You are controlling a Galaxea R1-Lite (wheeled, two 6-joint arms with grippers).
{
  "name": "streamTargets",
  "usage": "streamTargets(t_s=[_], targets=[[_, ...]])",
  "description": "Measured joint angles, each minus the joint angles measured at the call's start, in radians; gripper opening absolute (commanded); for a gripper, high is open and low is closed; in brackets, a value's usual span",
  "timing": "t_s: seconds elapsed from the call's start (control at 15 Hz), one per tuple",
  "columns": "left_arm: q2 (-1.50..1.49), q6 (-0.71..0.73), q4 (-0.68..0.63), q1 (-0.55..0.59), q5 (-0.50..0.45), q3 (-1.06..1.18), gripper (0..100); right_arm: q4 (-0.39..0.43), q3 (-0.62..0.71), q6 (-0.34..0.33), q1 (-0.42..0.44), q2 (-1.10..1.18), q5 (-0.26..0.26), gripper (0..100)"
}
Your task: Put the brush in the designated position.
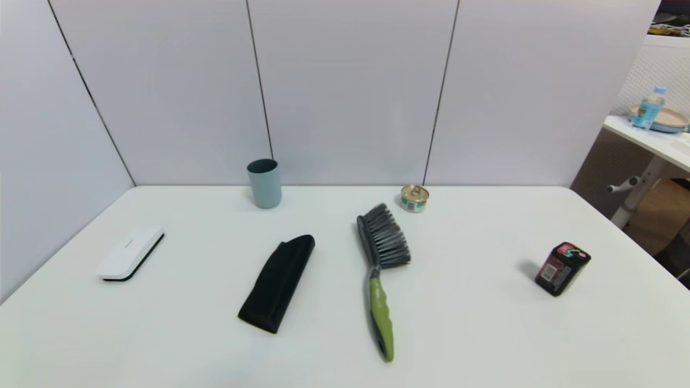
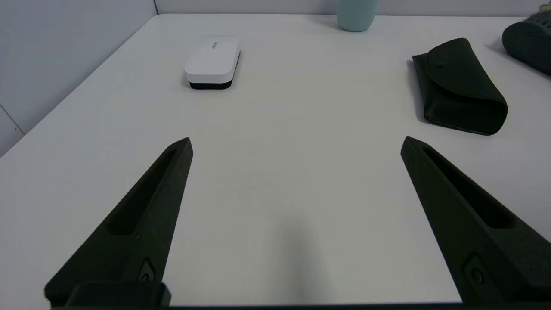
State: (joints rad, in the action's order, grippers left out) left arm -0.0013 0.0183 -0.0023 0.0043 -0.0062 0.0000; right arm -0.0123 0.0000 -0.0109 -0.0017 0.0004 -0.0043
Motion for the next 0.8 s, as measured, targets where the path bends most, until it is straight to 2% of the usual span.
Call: streamTargets(t_s=[0.8], targets=[[0.000,0.000,-0.001,0.000,0.000,0.000,100,0.000,0.000,0.000,0.000,0.000,0.000,100]])
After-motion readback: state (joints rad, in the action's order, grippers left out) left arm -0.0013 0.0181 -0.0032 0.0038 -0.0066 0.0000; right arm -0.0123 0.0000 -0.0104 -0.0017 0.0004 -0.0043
